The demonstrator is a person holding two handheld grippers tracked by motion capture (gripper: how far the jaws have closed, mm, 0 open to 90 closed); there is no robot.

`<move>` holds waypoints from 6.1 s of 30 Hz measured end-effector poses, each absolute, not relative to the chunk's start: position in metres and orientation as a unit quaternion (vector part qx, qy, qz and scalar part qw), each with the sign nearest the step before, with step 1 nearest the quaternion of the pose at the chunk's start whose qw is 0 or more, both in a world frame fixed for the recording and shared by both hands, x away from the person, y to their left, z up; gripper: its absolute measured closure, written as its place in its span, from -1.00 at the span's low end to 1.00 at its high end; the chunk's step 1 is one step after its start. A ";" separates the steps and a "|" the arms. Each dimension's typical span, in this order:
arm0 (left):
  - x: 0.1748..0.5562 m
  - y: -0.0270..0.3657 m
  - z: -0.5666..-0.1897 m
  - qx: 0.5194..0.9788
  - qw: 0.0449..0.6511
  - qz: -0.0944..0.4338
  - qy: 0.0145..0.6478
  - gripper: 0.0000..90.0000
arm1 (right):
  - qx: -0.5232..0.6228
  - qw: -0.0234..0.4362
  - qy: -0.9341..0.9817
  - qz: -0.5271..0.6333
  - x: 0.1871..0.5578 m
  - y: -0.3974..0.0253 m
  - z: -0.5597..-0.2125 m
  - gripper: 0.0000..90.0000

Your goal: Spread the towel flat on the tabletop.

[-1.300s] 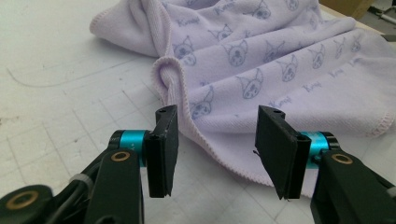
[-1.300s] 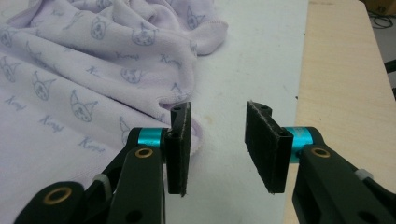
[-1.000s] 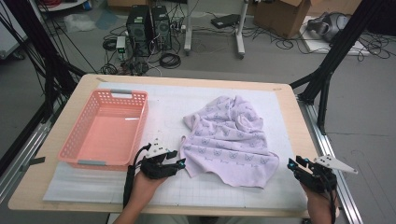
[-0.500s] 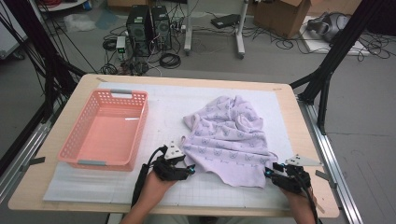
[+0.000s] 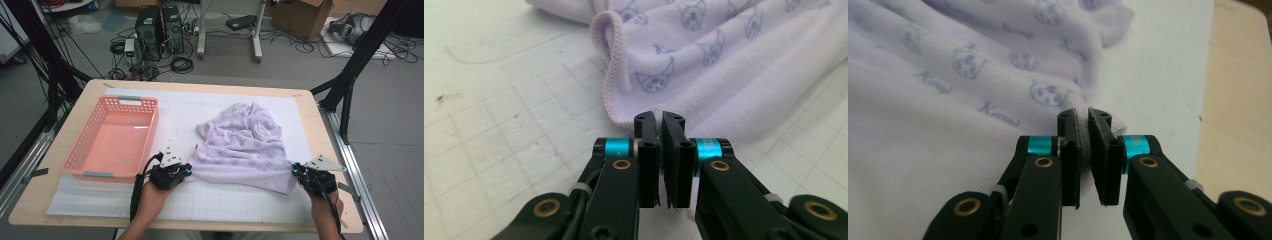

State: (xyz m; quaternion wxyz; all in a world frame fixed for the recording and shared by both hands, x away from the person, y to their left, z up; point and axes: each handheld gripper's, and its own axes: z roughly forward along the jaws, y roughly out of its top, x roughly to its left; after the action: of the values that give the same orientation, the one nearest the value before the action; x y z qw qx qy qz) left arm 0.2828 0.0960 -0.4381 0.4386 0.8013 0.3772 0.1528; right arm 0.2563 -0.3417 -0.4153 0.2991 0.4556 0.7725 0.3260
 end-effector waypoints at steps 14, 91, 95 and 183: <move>0.281 0.112 -0.442 0.784 0.443 0.163 0.403 0.88 | 0.465 0.240 0.743 0.416 0.233 -0.372 -0.413 0.54; 0.193 0.103 -0.447 0.772 0.498 0.117 0.378 -0.08 | 0.509 0.227 0.734 0.388 0.123 -0.372 -0.430 0.53; 0.209 0.102 -0.447 0.768 0.504 0.110 0.380 -0.07 | 0.510 0.220 0.734 0.391 0.135 -0.373 -0.434 0.57; 0.335 0.061 -0.449 0.812 0.405 0.158 0.390 0.32 | 0.465 0.153 0.786 0.377 0.302 -0.314 -0.445 0.82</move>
State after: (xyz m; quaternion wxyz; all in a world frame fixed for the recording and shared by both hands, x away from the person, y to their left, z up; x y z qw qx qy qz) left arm 0.3348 0.0608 -0.4494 0.4051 0.8115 0.3903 0.1579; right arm 0.3018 -0.3138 -0.4445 0.1530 0.4652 0.7862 0.3770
